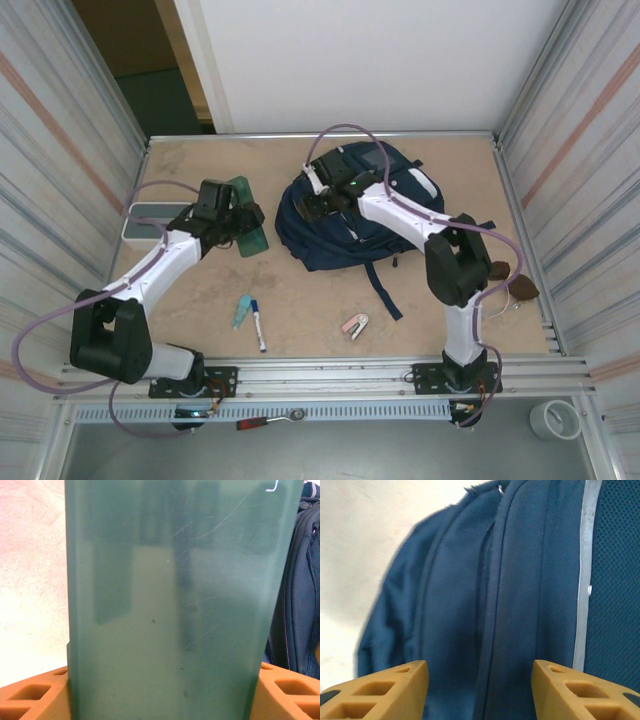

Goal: Pack the student bag

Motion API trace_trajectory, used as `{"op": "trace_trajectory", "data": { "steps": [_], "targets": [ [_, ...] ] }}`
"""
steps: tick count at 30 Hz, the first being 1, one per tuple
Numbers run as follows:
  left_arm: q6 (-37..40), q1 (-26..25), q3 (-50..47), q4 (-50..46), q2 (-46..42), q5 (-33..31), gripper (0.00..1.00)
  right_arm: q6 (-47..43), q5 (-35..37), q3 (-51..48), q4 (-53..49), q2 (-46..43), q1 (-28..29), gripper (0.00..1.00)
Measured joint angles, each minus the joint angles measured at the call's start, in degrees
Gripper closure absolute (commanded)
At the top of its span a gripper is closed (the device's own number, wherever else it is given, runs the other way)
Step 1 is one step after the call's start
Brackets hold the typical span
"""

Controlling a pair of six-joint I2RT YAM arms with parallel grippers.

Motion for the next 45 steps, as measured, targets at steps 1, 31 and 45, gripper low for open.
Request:
{"op": "trace_trajectory", "data": {
  "steps": [1, 31, 45],
  "targets": [
    [0.04, 0.0, -0.28, 0.04, -0.22, 0.17, 0.41, -0.42, 2.4, 0.87, -0.5, 1.2, 0.42, 0.73],
    [-14.45, -15.21, 29.42, 9.97, 32.41, 6.01, 0.33, 15.37, -39.98, -0.96, 1.88, -11.61, -23.12, 1.0],
    [-15.13, -18.4, 32.94, 9.53, 36.48, 5.57, 0.12, 18.56, -45.27, -3.41, 6.56, -11.61, -26.34, 1.0]
  ]
}}
